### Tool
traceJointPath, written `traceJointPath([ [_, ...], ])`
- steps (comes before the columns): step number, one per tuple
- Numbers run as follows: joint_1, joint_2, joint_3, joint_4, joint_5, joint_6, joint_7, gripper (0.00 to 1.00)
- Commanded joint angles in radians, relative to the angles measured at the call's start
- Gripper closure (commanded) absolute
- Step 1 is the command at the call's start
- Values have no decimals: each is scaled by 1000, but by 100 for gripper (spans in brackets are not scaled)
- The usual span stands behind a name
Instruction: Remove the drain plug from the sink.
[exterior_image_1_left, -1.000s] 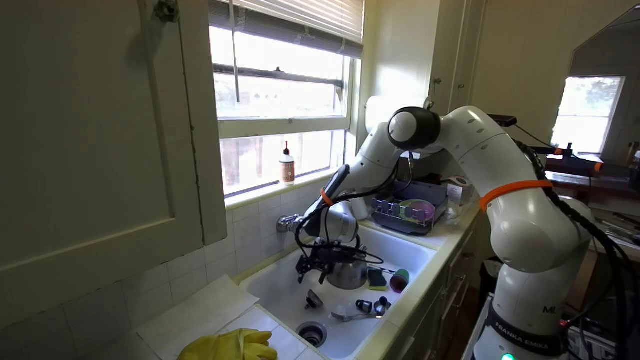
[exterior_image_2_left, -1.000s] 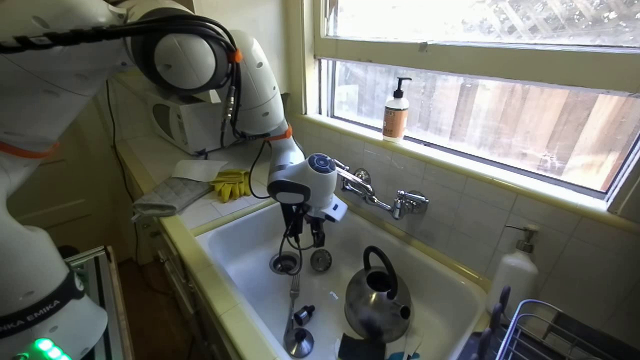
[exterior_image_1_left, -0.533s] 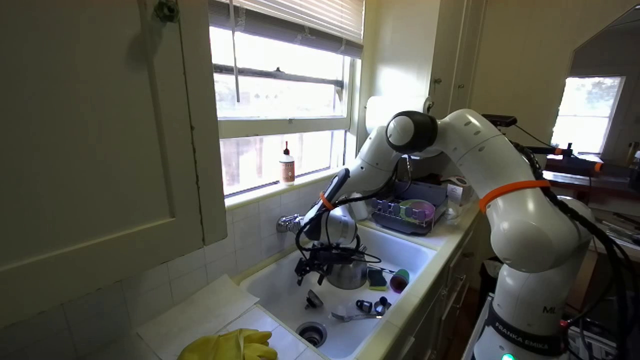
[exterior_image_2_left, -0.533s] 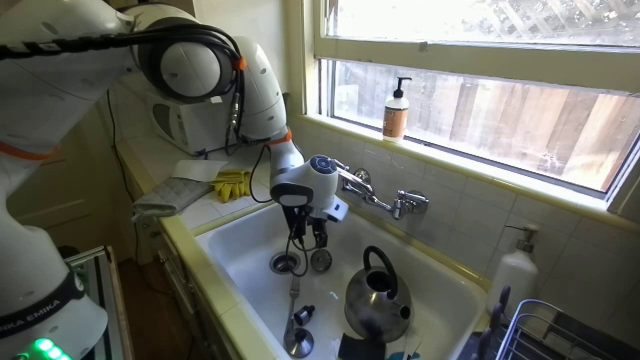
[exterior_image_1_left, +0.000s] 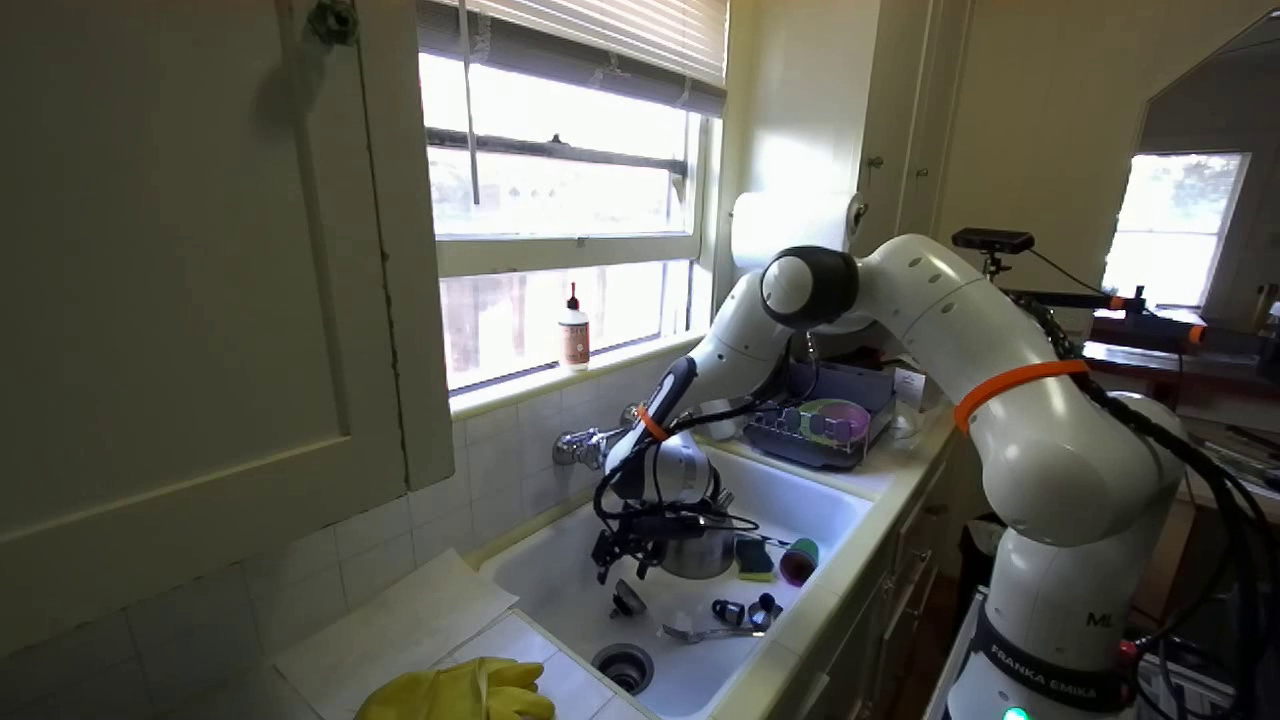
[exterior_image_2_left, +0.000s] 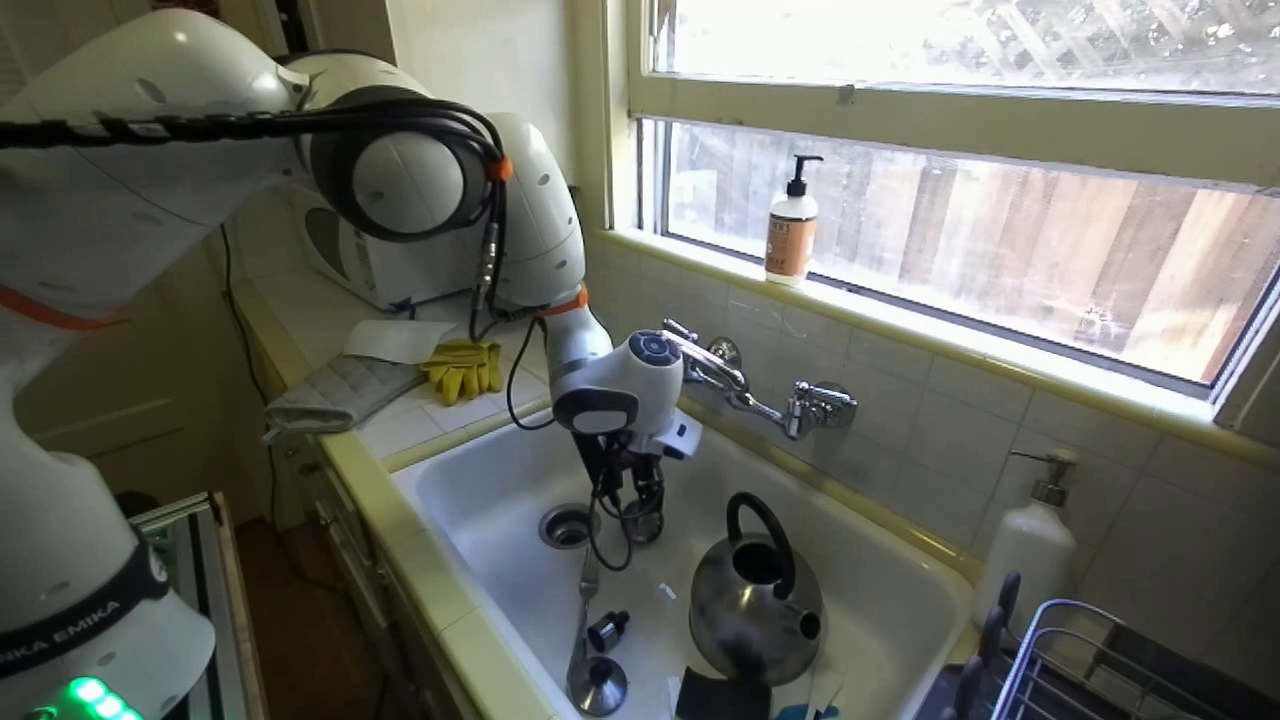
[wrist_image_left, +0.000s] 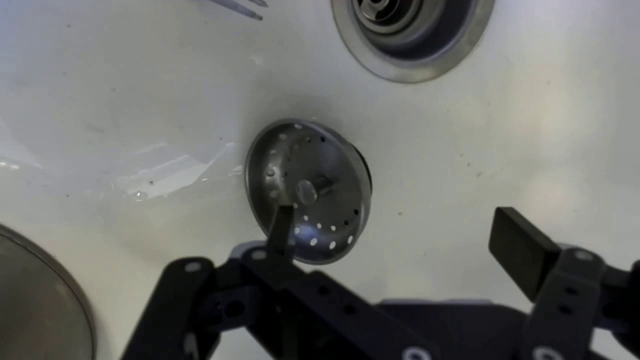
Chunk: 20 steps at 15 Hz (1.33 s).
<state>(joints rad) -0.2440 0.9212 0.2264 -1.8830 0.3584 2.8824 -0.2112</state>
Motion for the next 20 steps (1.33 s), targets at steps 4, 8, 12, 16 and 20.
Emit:
traceJointPath([
  [4, 7, 98, -1, 106, -69, -2, 35, 40],
  [8, 9, 130, 2, 147, -79, -13, 37, 70],
  [12, 11, 149, 1, 175, -89, -24, 40, 99],
  [16, -9, 135, 22, 174, -88, -51, 27, 97],
  [20, -55, 78, 85, 117, -75, -72, -5, 97],
])
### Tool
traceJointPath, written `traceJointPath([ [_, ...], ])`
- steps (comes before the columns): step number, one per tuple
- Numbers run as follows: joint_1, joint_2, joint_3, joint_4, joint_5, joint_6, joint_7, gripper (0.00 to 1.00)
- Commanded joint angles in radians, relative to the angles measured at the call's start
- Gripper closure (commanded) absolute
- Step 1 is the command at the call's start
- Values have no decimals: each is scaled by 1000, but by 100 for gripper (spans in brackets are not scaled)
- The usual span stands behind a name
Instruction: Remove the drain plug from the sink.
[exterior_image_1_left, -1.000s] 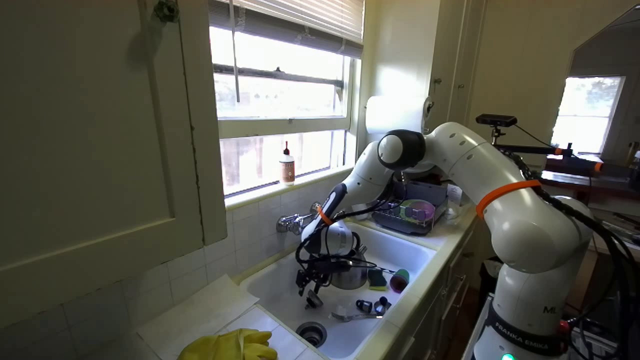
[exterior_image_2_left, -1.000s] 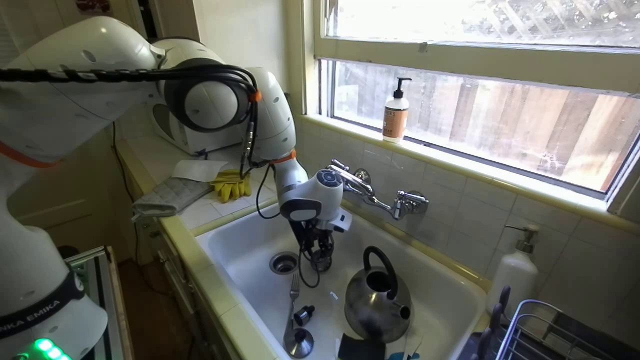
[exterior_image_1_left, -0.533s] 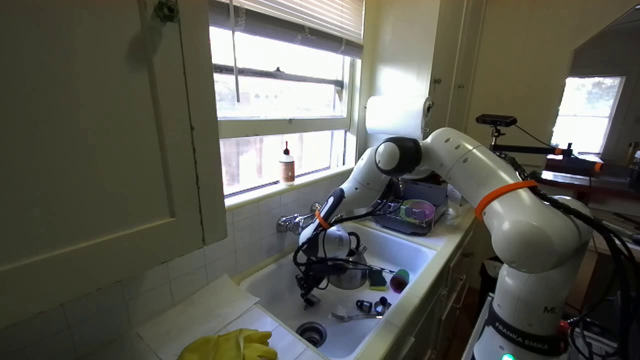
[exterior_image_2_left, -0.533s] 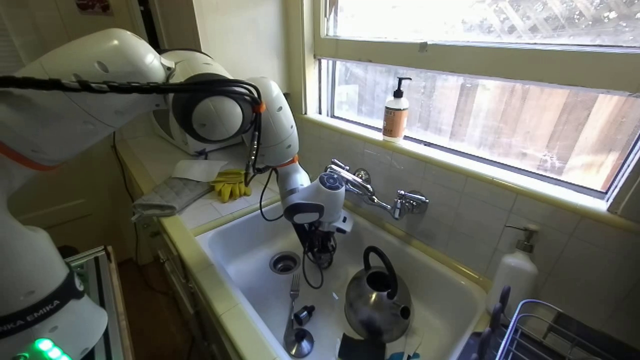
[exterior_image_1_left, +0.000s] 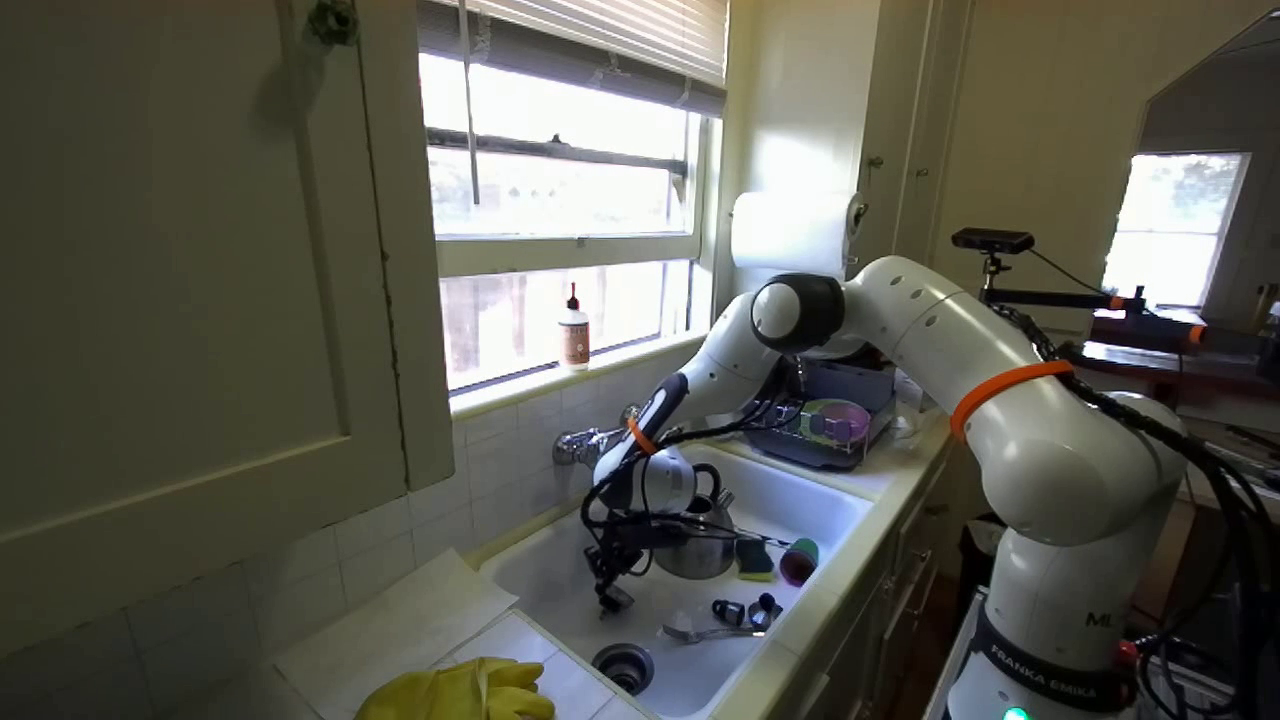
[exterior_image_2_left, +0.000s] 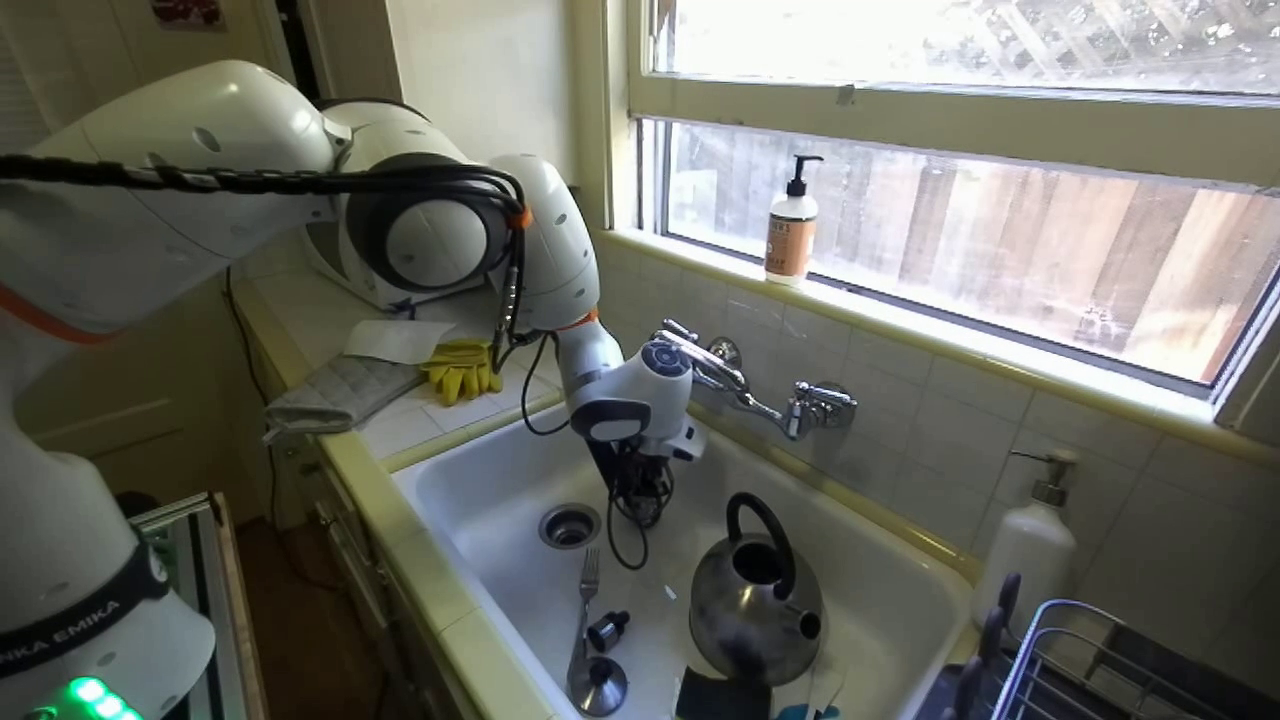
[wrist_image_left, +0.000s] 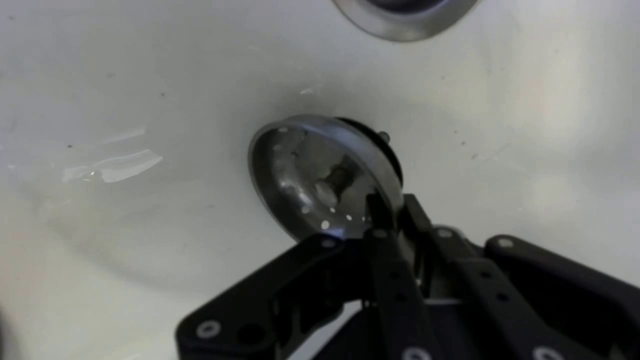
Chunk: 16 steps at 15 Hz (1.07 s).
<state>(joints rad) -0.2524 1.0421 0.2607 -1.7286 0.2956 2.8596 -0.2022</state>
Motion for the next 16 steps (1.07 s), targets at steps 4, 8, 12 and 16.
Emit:
traceJointPath([
  [4, -84, -119, 110, -120, -5, -69, -53, 97],
  [8, -111, -186, 151, -191, 19, -137, -76, 97],
  [12, -136, -260, 202, -271, 57, -148, -113, 97],
  [16, -168, -335, 278, -345, 101, -119, -194, 97],
])
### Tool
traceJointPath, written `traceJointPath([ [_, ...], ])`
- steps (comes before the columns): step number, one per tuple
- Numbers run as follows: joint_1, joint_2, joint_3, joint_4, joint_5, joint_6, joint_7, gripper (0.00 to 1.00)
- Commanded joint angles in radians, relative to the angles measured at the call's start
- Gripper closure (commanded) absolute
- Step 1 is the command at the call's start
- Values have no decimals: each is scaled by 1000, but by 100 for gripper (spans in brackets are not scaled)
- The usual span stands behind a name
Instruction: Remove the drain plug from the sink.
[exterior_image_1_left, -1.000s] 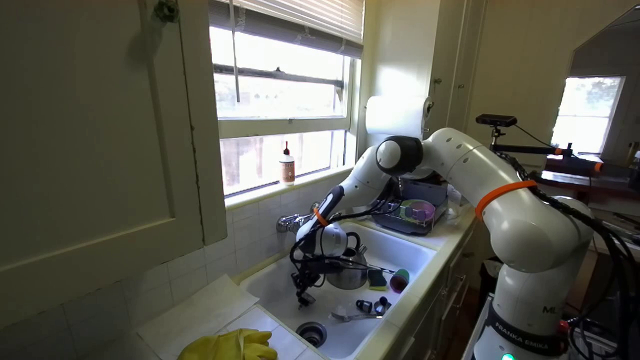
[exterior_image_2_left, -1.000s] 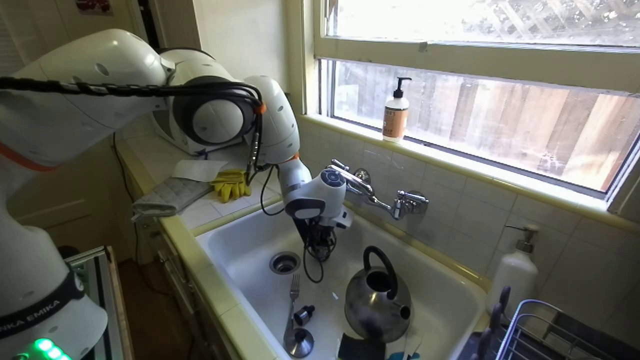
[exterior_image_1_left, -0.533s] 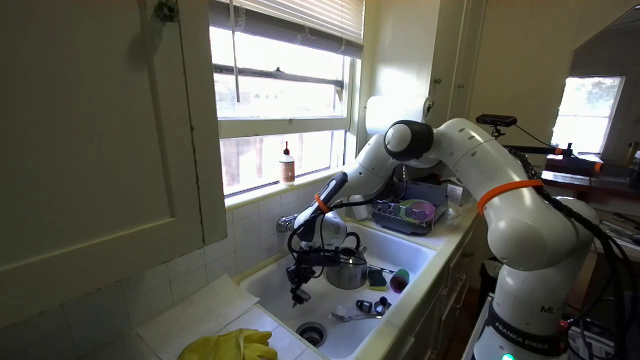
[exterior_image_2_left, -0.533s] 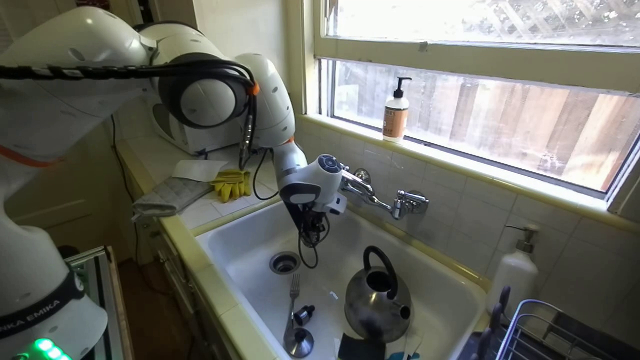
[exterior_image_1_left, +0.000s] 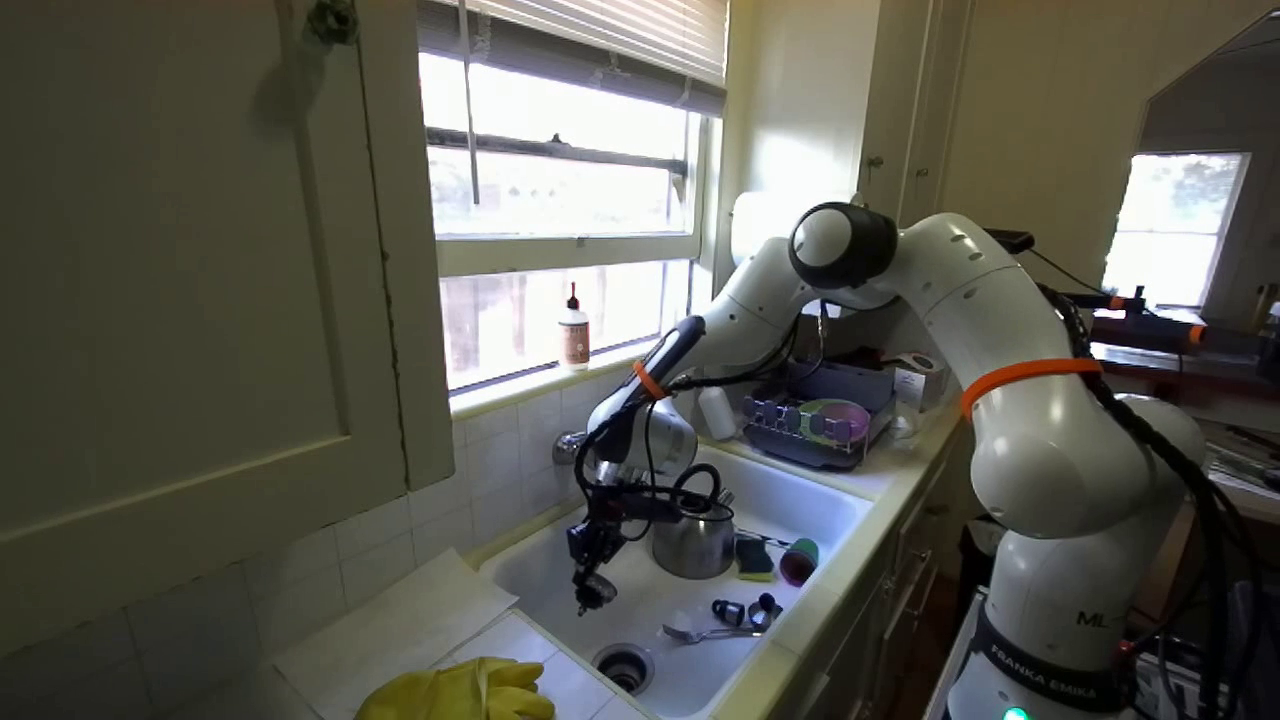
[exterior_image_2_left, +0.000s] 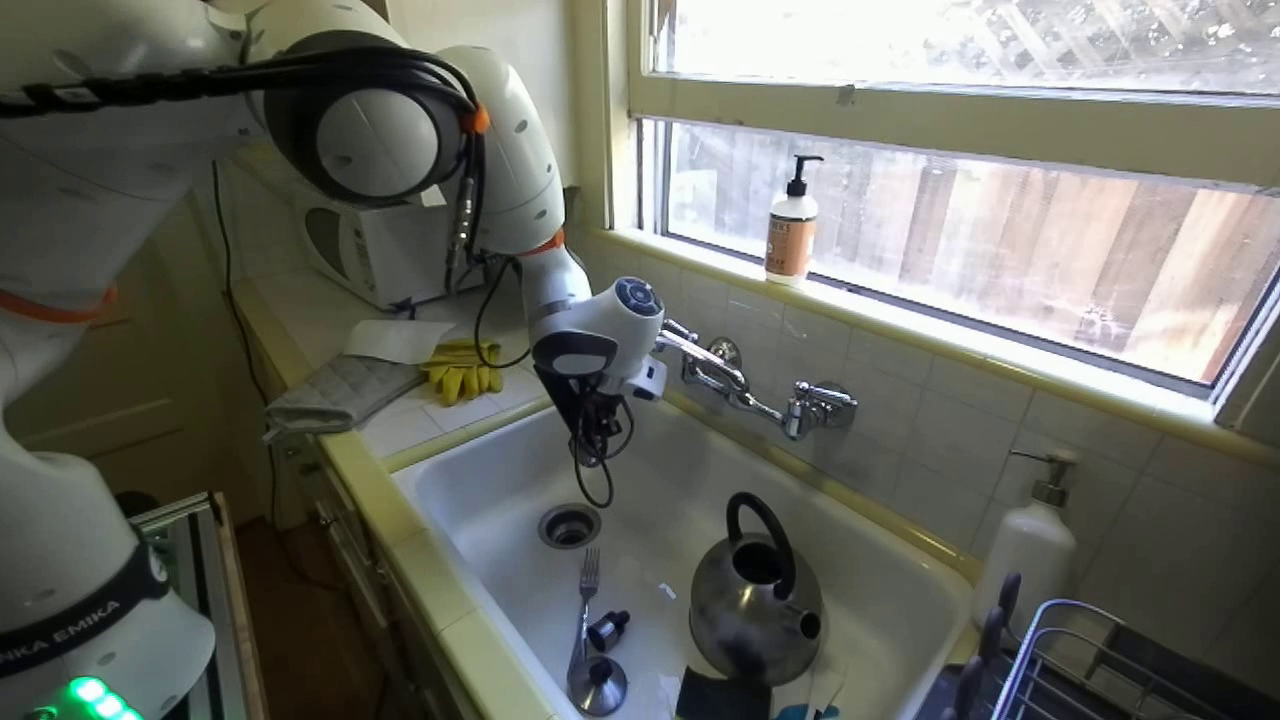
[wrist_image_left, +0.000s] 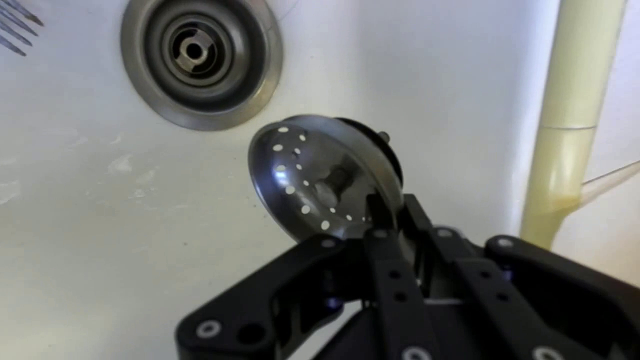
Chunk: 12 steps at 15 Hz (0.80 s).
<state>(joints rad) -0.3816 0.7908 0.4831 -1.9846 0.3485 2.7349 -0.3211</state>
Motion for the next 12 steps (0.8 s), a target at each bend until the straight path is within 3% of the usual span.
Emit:
traceJointPath([
  [1, -42, -102, 73, -103, 58, 12, -98, 97],
  [7, -40, -178, 146, -152, 105, 42, -197, 97],
  [12, -14, -176, 186, -124, 89, 36, -261, 97],
])
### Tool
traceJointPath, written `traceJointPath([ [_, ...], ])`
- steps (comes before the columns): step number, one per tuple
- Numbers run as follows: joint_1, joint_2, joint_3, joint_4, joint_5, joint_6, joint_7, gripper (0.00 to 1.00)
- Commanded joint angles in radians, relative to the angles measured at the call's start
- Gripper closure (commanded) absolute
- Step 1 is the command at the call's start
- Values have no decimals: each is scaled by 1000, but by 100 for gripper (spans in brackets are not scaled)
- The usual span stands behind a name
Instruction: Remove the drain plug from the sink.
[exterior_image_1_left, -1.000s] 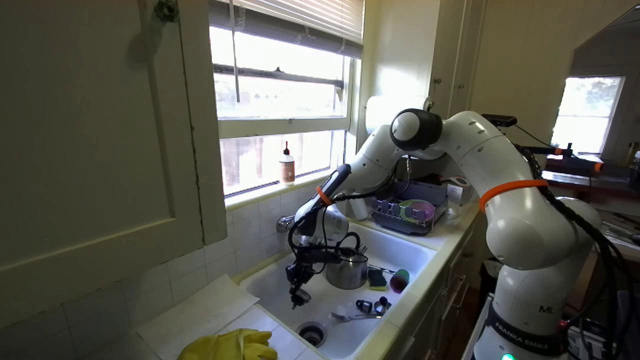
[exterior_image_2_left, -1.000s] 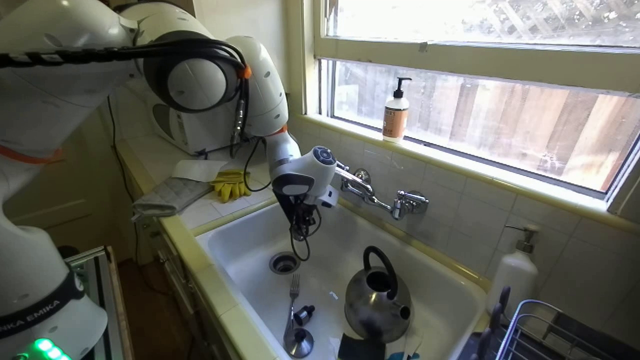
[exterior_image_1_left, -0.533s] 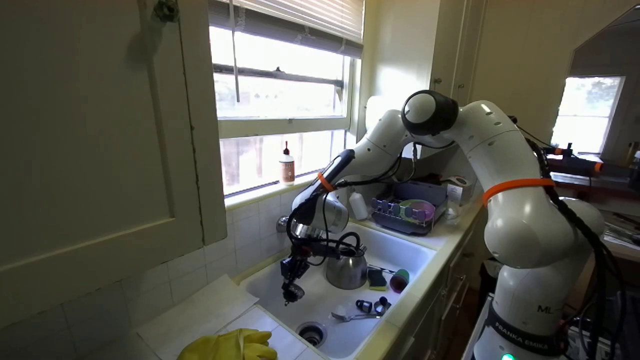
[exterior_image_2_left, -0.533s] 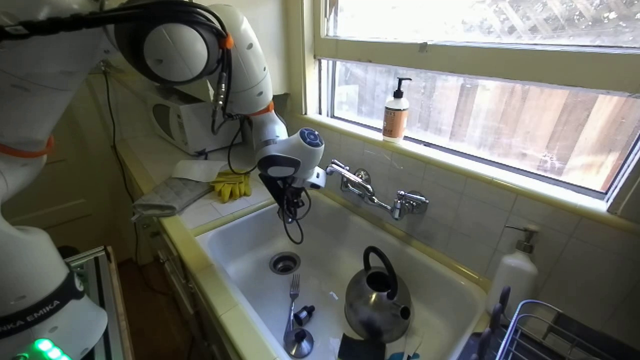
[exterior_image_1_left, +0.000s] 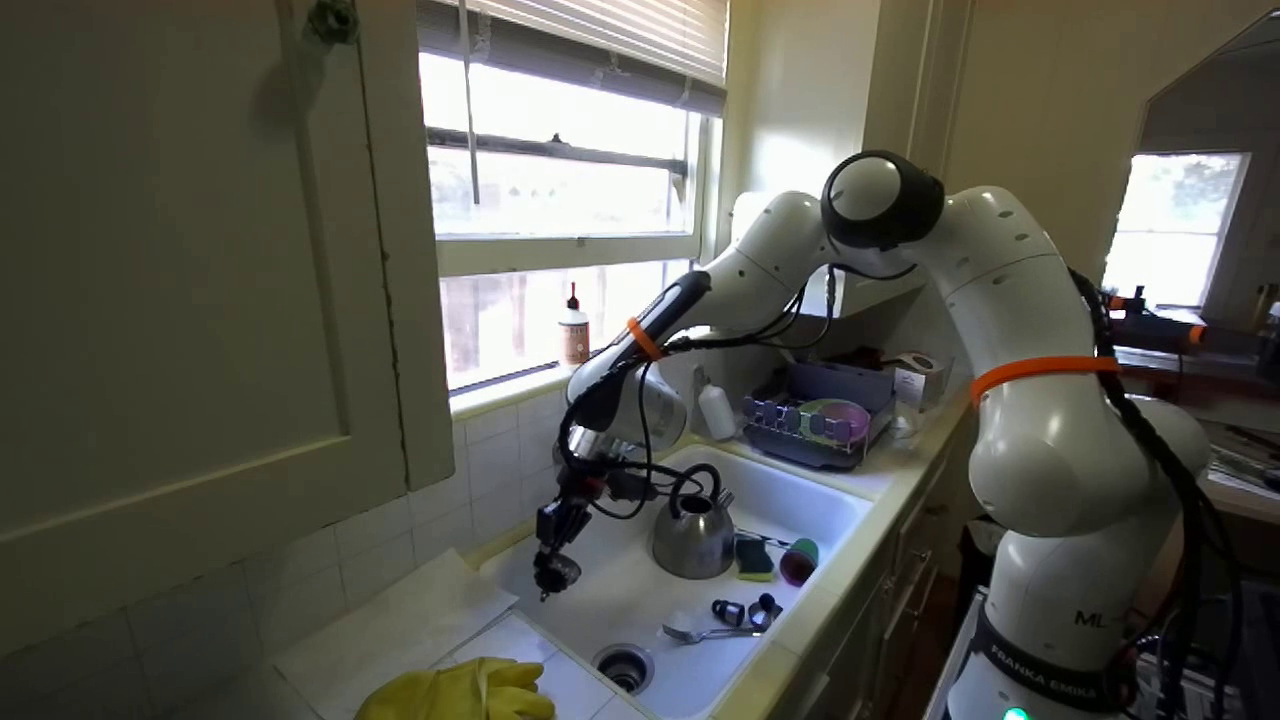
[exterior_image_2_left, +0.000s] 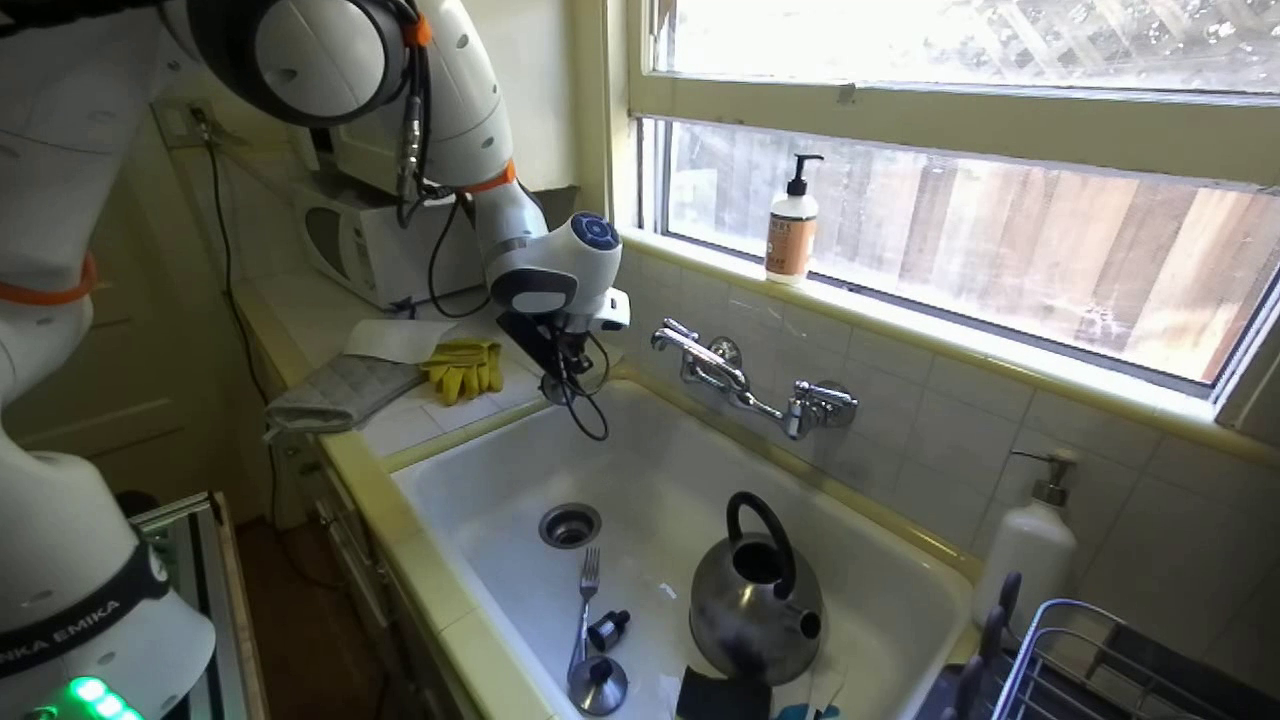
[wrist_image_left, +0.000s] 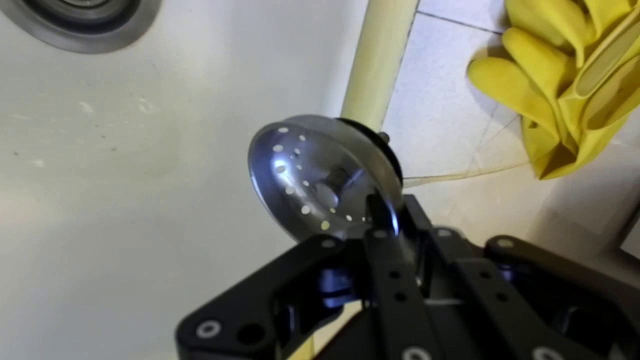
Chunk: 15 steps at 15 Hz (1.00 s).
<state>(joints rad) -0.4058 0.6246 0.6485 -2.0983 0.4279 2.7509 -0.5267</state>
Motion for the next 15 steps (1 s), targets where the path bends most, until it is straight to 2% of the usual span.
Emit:
traceJointPath([
  [1, 17, -6, 25, -4, 4, 14, -67, 97],
  [7, 74, 44, 37, 35, -25, 15, -186, 97],
  [12, 83, 102, 64, 69, -39, 13, -301, 97],
  [15, 96, 131, 58, 91, -49, 15, -331, 97],
])
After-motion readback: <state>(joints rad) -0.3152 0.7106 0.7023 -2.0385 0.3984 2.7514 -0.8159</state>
